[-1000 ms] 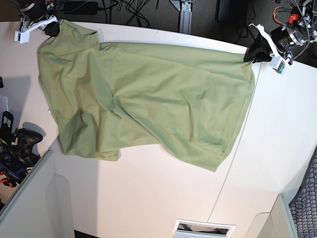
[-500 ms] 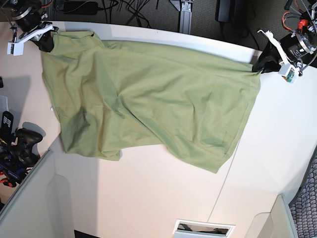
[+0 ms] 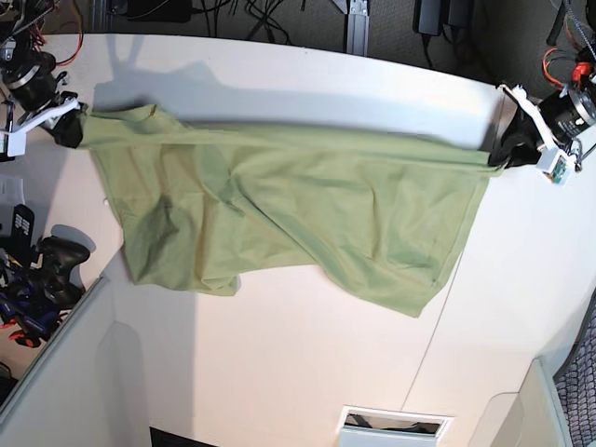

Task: Layout the t-shirt on the table in an organized manner, then fold the t-shirt properly
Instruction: 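Hold the shirt edge taut between both grippers and lower it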

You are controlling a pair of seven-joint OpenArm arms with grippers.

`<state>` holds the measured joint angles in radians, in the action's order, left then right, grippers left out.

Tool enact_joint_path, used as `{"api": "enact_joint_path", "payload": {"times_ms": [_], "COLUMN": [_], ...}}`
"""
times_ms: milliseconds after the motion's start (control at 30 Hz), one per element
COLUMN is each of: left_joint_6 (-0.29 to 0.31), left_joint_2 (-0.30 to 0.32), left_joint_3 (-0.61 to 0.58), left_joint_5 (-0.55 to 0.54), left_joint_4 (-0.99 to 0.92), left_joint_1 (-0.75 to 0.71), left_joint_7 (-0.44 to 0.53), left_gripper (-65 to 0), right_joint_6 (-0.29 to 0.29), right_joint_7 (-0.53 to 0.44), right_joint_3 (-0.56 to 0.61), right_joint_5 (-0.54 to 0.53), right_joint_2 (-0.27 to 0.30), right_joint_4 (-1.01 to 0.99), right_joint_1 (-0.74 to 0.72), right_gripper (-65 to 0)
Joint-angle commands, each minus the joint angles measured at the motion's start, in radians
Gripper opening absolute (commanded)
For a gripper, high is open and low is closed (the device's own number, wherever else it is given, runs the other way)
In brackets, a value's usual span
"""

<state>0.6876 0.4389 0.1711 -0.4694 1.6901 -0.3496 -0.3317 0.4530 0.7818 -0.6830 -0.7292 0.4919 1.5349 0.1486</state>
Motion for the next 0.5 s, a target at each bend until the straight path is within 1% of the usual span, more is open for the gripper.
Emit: {"api": "enact_joint_path", "payload": {"times_ms": [0,100,233,367,467], "left_joint_6": [0.011,0.011,0.011,0.011,0.011], "left_joint_2": [0.019,0.028,0.030,0.030,0.029], "left_joint_3": [0.002,-0.027,-0.067,-0.098,-0.135], "left_joint_5": [-0.008,-0.008,0.034,0.037,0.043], "left_joint_4": [-0.003,-0.037,-0.076,-0.139,-0.179], "left_joint_1": [0.014,0.059,0.128,0.187,0.228], "left_joint_7": [0.021,0.021,0.021,0.021,0.021], "left_gripper": [-65.0,-65.0,-65.0,-65.0,-65.0], "right_joint_6": [0.001,0.002,0.002,0.002,0.002], "right_joint_7": [-0.026,-0.027,-0.034,-0.053,-0.053], "right_joint_3": [0.004,0.042,0.101,0.157,0.177], "right_joint_5": [-0.007,-0.004,0.044,0.075,0.090], "right_joint_2": [0.028,0.026,0.026,0.025,0.014], "right_joint_4": [-0.005,-0.042,-0.081,-0.142,-0.182], "right_joint_1": [-0.021,-0.068,-0.129,-0.175,-0.209], "right_gripper": [-65.0,-65.0,-65.0,-65.0,-65.0]}}
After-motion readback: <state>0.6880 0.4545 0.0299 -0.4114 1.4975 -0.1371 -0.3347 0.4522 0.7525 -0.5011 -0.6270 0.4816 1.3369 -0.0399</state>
